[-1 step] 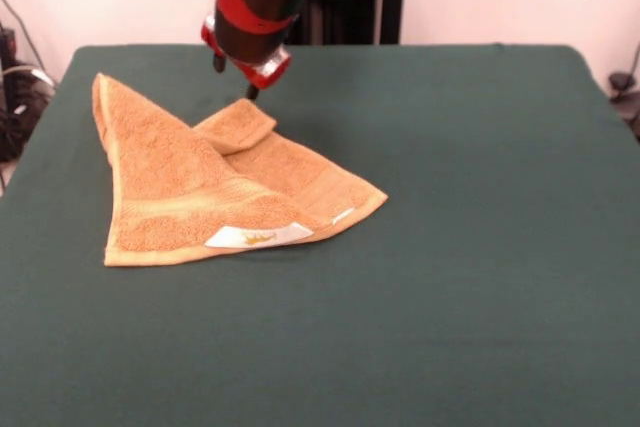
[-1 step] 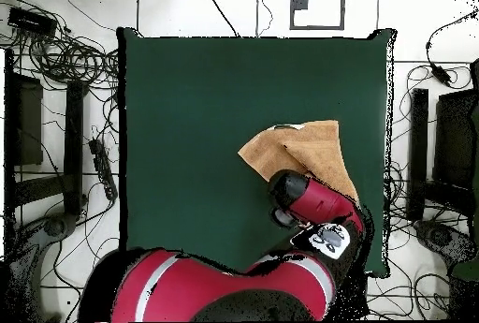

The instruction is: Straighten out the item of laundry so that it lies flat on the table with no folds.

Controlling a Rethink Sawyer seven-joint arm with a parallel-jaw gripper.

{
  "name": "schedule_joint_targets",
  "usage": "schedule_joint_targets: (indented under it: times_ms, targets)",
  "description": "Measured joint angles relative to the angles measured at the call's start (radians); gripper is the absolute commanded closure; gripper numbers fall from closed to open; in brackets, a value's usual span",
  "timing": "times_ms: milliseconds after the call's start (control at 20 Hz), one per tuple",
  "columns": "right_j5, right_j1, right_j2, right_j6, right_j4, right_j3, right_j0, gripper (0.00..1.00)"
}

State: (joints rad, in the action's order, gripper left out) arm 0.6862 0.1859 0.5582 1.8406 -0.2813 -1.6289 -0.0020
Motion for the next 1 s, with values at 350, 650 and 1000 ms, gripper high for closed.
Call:
schedule_joint_targets:
  times_ms: [350, 650, 1000]
  targets:
    - [0.01, 0.003, 0.0, 0.0, 0.0, -0.055, 0.005, 0.0]
    - [0.029, 0.064, 0.006, 0.0, 0.0, -0.086, 0.038, 0.0]
    - [0.155, 0.178, 0.064, 0.0, 0.001, -0.072, 0.092, 0.0]
